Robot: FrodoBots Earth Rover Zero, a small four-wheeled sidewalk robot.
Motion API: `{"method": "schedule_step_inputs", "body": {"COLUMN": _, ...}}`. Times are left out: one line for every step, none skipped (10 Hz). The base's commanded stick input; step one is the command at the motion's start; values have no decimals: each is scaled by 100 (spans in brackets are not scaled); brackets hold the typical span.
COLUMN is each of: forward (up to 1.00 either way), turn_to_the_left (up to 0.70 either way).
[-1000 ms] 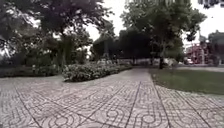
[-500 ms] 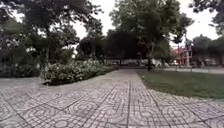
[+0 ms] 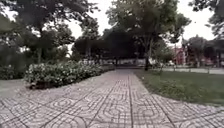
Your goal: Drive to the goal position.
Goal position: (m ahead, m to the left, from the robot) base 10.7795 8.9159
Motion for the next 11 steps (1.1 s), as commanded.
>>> {"method": "schedule_step_inputs", "body": {"forward": 100, "turn_to_the_left": 0}}
{"method": "schedule_step_inputs", "body": {"forward": 100, "turn_to_the_left": 0}}
{"method": "schedule_step_inputs", "body": {"forward": 100, "turn_to_the_left": 0}}
{"method": "schedule_step_inputs", "body": {"forward": 100, "turn_to_the_left": 0}}
{"method": "schedule_step_inputs", "body": {"forward": 100, "turn_to_the_left": 0}}
{"method": "schedule_step_inputs", "body": {"forward": 100, "turn_to_the_left": 0}}
{"method": "schedule_step_inputs", "body": {"forward": 100, "turn_to_the_left": 0}}
{"method": "schedule_step_inputs", "body": {"forward": 100, "turn_to_the_left": 0}}
{"method": "schedule_step_inputs", "body": {"forward": 100, "turn_to_the_left": 0}}
{"method": "schedule_step_inputs", "body": {"forward": 100, "turn_to_the_left": 0}}
{"method": "schedule_step_inputs", "body": {"forward": 100, "turn_to_the_left": 0}}
